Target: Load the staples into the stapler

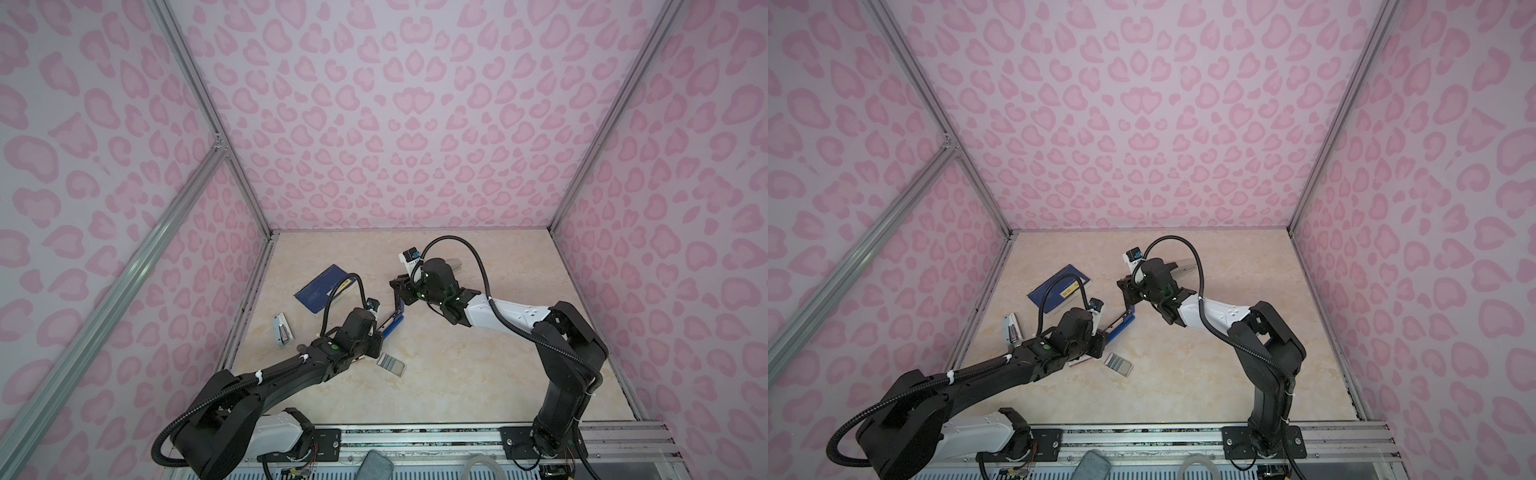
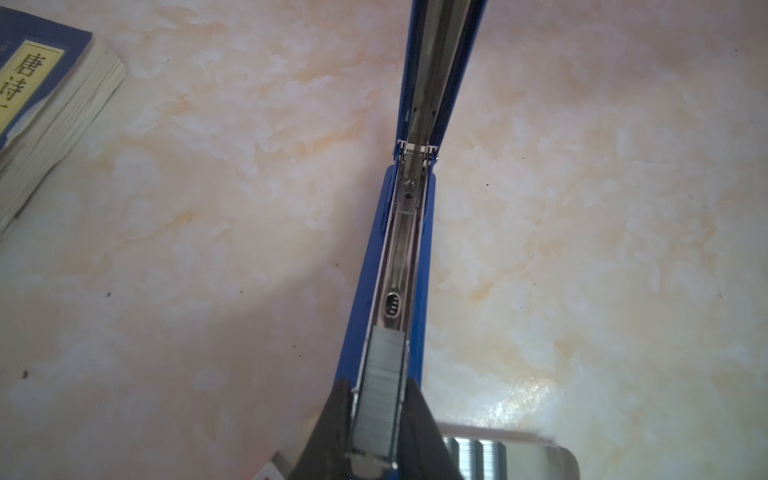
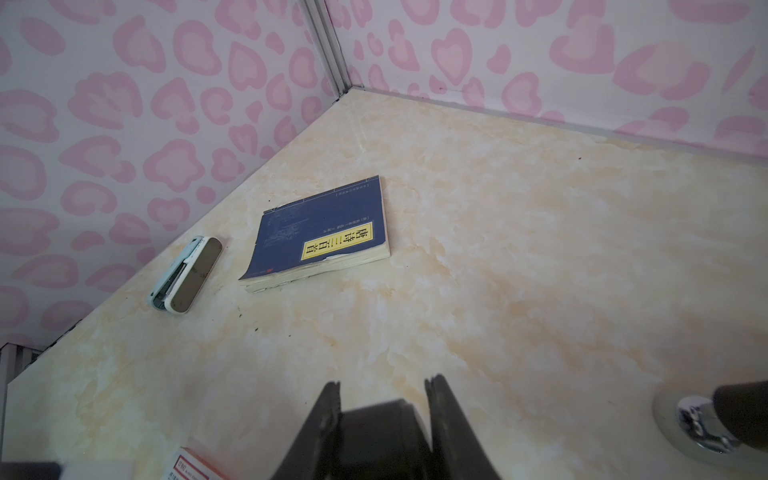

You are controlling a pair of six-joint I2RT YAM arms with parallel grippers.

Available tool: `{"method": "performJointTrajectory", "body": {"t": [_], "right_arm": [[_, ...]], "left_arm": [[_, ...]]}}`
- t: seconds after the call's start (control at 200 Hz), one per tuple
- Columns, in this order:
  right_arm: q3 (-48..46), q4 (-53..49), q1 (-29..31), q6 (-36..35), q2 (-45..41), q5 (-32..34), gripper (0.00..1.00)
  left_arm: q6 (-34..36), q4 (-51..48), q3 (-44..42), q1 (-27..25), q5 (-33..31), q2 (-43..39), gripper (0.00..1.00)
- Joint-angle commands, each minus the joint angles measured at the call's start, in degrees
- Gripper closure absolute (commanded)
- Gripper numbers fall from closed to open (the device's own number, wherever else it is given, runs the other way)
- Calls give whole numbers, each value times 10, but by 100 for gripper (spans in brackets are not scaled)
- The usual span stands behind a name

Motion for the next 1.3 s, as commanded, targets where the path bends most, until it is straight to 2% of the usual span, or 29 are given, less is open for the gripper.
{"method": "performJointTrajectory", "body": {"t": [0.0, 0.47, 1.295], "right_arm": [[0, -18, 16, 47, -5, -53, 68], [-5, -29, 39, 43, -15, -51, 68], [-32, 6, 65, 68, -34, -63, 61]], "left_arm": [[-13, 76, 12, 1, -10, -4, 90], [-11, 75, 18, 1, -14, -5, 90], [-12, 72, 23, 1, -19, -20, 91]]}}
